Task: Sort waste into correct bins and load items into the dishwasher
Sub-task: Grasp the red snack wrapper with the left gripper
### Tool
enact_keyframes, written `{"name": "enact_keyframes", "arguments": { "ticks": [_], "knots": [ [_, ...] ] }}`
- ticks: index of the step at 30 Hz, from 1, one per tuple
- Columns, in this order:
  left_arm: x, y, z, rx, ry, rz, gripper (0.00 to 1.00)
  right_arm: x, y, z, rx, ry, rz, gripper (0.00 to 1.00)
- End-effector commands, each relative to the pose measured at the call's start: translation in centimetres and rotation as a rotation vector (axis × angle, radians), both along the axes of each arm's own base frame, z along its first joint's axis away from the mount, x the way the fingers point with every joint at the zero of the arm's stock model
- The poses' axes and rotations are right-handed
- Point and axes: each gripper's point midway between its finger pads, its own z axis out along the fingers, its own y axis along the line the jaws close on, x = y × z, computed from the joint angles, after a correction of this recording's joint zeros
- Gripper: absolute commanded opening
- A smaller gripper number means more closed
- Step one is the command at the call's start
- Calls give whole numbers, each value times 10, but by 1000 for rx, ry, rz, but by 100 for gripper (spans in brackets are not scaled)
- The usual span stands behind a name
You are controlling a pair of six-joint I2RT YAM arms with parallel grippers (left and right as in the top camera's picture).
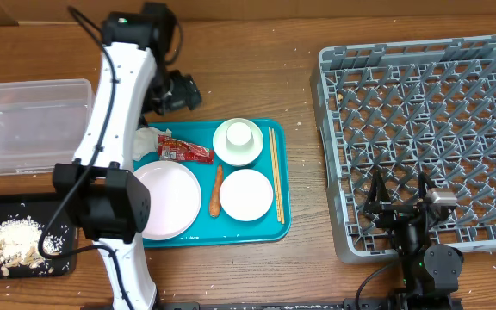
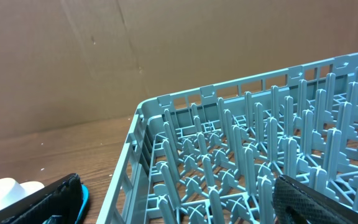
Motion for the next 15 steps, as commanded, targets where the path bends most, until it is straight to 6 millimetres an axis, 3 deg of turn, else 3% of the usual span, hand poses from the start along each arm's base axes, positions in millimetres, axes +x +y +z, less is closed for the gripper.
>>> {"name": "enact_keyframes", "arguments": {
  "ticks": [1, 4, 7, 8, 9, 13, 15],
  "knots": [
    [15, 12, 1, 6, -54, 15, 100, 0, -2, -2, -4, -2, -8, 100],
    [15, 11, -10, 2, -44, 121, 92, 0, -2, -2, -4, -2, -8, 100],
    [13, 11, -22, 2, -28, 177, 90, 0, -2, -2, -4, -2, -8, 100],
    [11, 11, -26, 2, -16, 210, 83, 0, -2, -2, -4, -2, -8, 100],
    [6, 10, -33, -3, 10, 260, 75, 0, -2, -2, -4, -2, -8, 100],
    [-8, 4, -65, -8, 79, 361, 72, 0, -2, -2, -4, -2, -8, 100],
    [-18, -3, -78, -27, 120, 410, 66, 0, -2, -2, -4, -2, -8, 100]
  ]
}}
